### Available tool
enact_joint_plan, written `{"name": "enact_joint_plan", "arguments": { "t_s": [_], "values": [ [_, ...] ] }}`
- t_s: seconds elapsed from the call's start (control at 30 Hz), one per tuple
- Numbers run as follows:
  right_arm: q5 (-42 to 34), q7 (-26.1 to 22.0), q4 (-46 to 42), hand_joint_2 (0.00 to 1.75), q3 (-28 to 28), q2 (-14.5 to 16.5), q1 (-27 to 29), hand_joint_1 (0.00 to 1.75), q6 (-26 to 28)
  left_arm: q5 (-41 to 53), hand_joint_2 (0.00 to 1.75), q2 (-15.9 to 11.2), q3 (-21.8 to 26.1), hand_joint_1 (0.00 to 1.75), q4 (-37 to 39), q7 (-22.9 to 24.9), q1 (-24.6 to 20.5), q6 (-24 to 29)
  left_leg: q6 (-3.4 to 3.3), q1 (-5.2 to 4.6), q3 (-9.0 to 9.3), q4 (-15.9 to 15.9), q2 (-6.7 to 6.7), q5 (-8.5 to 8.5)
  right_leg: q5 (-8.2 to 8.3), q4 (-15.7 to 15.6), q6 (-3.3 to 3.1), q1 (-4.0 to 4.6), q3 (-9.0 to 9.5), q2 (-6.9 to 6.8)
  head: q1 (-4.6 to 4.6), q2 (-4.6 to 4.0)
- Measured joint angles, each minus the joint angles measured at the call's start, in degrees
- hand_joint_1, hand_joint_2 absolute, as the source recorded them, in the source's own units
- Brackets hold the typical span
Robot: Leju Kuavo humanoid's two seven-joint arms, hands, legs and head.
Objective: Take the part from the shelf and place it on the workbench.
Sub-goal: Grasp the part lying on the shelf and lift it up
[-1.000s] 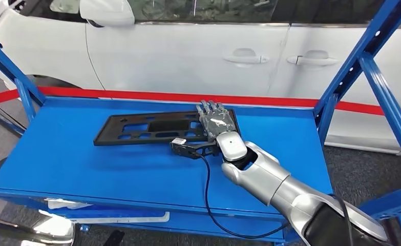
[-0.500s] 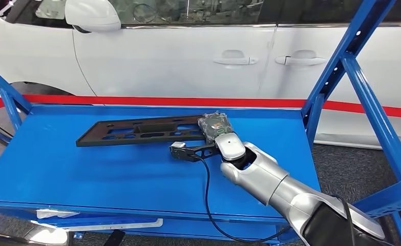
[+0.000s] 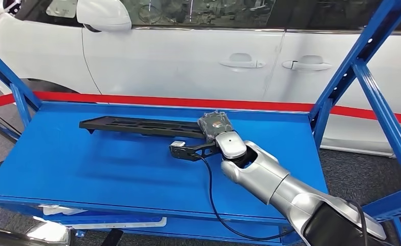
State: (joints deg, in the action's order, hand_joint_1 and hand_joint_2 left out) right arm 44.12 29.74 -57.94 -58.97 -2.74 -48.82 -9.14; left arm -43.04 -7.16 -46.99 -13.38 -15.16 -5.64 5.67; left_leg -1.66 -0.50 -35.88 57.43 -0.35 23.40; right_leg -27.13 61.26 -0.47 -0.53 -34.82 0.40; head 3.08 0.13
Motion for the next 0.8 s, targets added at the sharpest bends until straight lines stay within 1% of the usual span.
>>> {"name": "enact_joint_plan", "arguments": {
  "t_s": [0.03,0.07,0.13,0.17,0.2,0.23,0.27,0.3,0.33,0.37,0.4,0.43,0.47,0.5,0.53,0.57,0.63,0.67,0.7,0.73,0.8],
  "values": [
    [-0.08,-0.13,-0.05,1.75,0.0,0.05,-0.06,1.75,0.11,-0.17,1.75,0.01,0.0,0.0,0.0,-0.32,-0.02,-0.37,0.25,-0.06,-0.25,0.43,-0.06,0.16,-0.05,-0.65,-0.33,0.09,0.24,0.04,0.02,0.0],
    [-0.14,-0.22,-0.11,1.75,0.0,0.11,-0.09,1.75,0.16,-0.32,1.75,0.01,0.0,0.0,0.0,-0.53,-0.02,-0.65,0.49,-0.11,-0.39,0.6,-0.11,0.19,0.09,-0.6,-0.64,0.2,0.16,0.08,0.03,0.0],
    [-0.16,-0.36,-0.14,1.75,0.0,0.15,-0.12,1.75,0.18,-0.47,1.75,-0.05,0.0,0.0,0.0,-0.73,0.06,-0.95,0.9,-0.01,-0.59,0.93,-0.11,0.38,0.39,-0.74,-1.23,0.02,0.3,0.02,0.0,0.0],
    [-0.16,-0.38,-0.15,1.75,0.0,0.2,-0.13,1.75,0.21,-0.51,1.75,-0.08,0.0,0.0,0.0,-0.77,0.08,-1.03,1.26,0.08,-0.98,1.81,-0.08,1.06,0.56,-0.85,-1.5,-0.16,0.38,-0.02,0.14,0.0],
    [-0.16,-0.4,-0.16,1.75,0.0,0.27,-0.13,1.75,0.23,-0.52,1.75,-0.1,0.0,0.0,0.0,-0.8,0.09,-1.06,1.66,0.2,-1.8,3.72,-0.04,2.35,0.72,-0.97,-1.73,-0.36,0.45,-0.08,0.29,0.0],
    [-0.16,-0.4,-0.18,1.75,0.0,0.33,-0.12,1.75,0.26,-0.52,1.75,-0.08,0.0,0.0,0.0,-0.81,0.1,-1.08,2.12,0.4,-3.07,6.69,0.01,4.1,0.81,-0.99,-1.85,-0.42,0.41,-0.12,0.45,0.0],
    [-0.16,-0.4,-0.18,1.75,0.0,0.37,-0.1,1.75,0.28,-0.53,1.75,-0.08,0.0,0.0,0.0,-0.81,0.11,-1.08,2.5,0.62,-4.67,10.37,0.04,5.95,0.85,-0.99,-1.92,-0.47,0.35,-0.16,0.61,0.0],
    [-0.16,-0.4,-0.18,1.75,0.0,0.38,-0.07,1.75,0.29,-0.53,1.75,-0.08,0.0,0.0,0.0,-0.81,0.15,-1.08,2.79,0.84,-6.23,13.92,0.04,7.37,0.87,-0.98,-1.94,-0.49,0.3,-0.19,0.62,0.0],
    [-0.16,-0.4,-0.17,1.75,0.0,0.38,-0.04,1.75,0.3,-0.53,1.75,-0.08,0.0,0.0,0.0,-0.81,0.22,-1.1,2.97,1.02,-7.28,16.24,0.05,7.93,0.87,-0.97,-1.94,-0.51,0.27,-0.21,0.62,0.0],
    [-0.16,-0.4,-0.17,1.75,0.0,0.38,-0.02,1.75,0.33,-0.53,1.75,-0.08,0.0,0.0,0.0,-0.81,0.29,-1.15,3.05,1.15,-7.45,16.68,0.05,7.53,0.86,-0.96,-1.93,-0.53,0.27,-0.2,0.61,0.0],
    [-0.16,-0.4,-0.17,1.75,0.0,0.38,-0.03,1.75,0.37,-0.52,1.75,-0.08,0.0,0.0,0.0,-0.82,0.33,-1.23,3.01,1.23,-6.56,14.93,0.05,6.19,0.86,-0.96,-1.92,-0.57,0.29,-0.16,0.61,0.0],
    [-0.16,-0.4,-0.2,1.75,0.0,0.39,-0.05,1.75,0.45,-0.5,1.75,-0.08,0.0,0.0,0.0,-0.86,0.33,-1.3,2.87,1.26,-4.73,11.3,0.05,4.23,0.85,-0.98,-1.9,-0.6,0.33,-0.11,0.62,0.0],
    [-0.16,-0.4,-0.27,1.75,0.0,0.39,-0.08,1.75,0.58,-0.41,1.75,-0.08,0.0,0.0,0.0,-0.91,0.26,-1.35,2.66,1.24,-2.62,7.01,0.05,2.64,0.86,-1.02,-1.84,-0.63,0.38,-0.06,0.61,0.0],
    [-0.16,-0.4,-0.36,1.75,0.0,0.4,-0.11,1.75,0.79,-0.33,1.75,-0.08,-0.01,0.0,0.0,-1.03,0.18,-1.33,2.39,1.09,-0.8,3.33,0.04,1.48,0.93,-1.16,-1.6,-0.6,0.39,0.03,0.62,0.0],
    [-0.11,-0.42,-0.49,1.75,0.0,0.4,-0.13,1.75,1.06,-0.26,1.75,-0.08,-0.01,0.0,0.0,-1.17,0.1,-1.23,2.1,0.91,0.38,0.9,0.01,0.92,1.05,-1.37,-1.28,-0.58,0.38,0.11,0.6,0.0],
    [-0.03,-0.43,-0.65,1.75,0.0,0.4,-0.13,1.75,1.34,-0.24,1.75,-0.08,-0.02,0.0,0.0,-1.3,0.05,-1.07,1.86,0.71,0.8,-0.12,-0.02,0.92,1.17,-1.58,-0.93,-0.58,0.35,0.17,0.56,0.0],
    [0.55,-0.44,-1.45,1.75,0.0,0.38,-0.11,1.75,2.36,-0.52,1.75,-0.09,-0.02,0.0,0.0,-1.28,0.05,-0.09,1.28,0.43,0.92,-0.58,-0.07,0.67,1.45,-2.21,-0.06,-0.58,0.44,0.27,0.54,0.0],
    [0.95,-0.41,-2.01,1.75,0.0,0.32,-0.1,1.75,2.95,-0.67,1.75,-0.08,-0.02,0.0,0.0,-1.11,0.07,0.53,1.0,0.52,1.13,-1.1,-0.02,0.39,1.25,-2.13,0.26,-0.59,0.36,0.25,0.52,0.0],
    [1.51,-0.35,-2.77,1.75,0.0,0.26,-0.14,1.75,3.65,-0.83,1.75,-0.08,-0.02,0.0,0.0,-0.79,0.06,1.29,0.68,0.6,1.36,-1.71,0.04,0.07,0.5,-1.21,0.57,-0.5,-0.12,0.22,0.49,0.0],
    [2.16,-0.22,-3.64,1.75,0.0,0.16,-0.2,1.75,4.33,-0.95,1.75,-0.06,-0.02,0.0,0.0,-0.41,0.02,1.92,0.42,0.67,1.58,-2.25,0.09,-0.21,-0.82,0.85,0.7,-0.36,-1.11,0.18,0.39,0.0],
    [3.99,0.18,-5.96,1.75,0.0,-0.08,-0.33,1.75,5.99,-1.29,1.75,0.0,-0.02,0.0,0.0,0.53,-0.01,3.22,0.03,0.54,1.6,-2.42,0.15,-0.33,-4.32,8.0,0.55,-0.12,-4.53,0.1,0.3,0.0]
  ]
}}
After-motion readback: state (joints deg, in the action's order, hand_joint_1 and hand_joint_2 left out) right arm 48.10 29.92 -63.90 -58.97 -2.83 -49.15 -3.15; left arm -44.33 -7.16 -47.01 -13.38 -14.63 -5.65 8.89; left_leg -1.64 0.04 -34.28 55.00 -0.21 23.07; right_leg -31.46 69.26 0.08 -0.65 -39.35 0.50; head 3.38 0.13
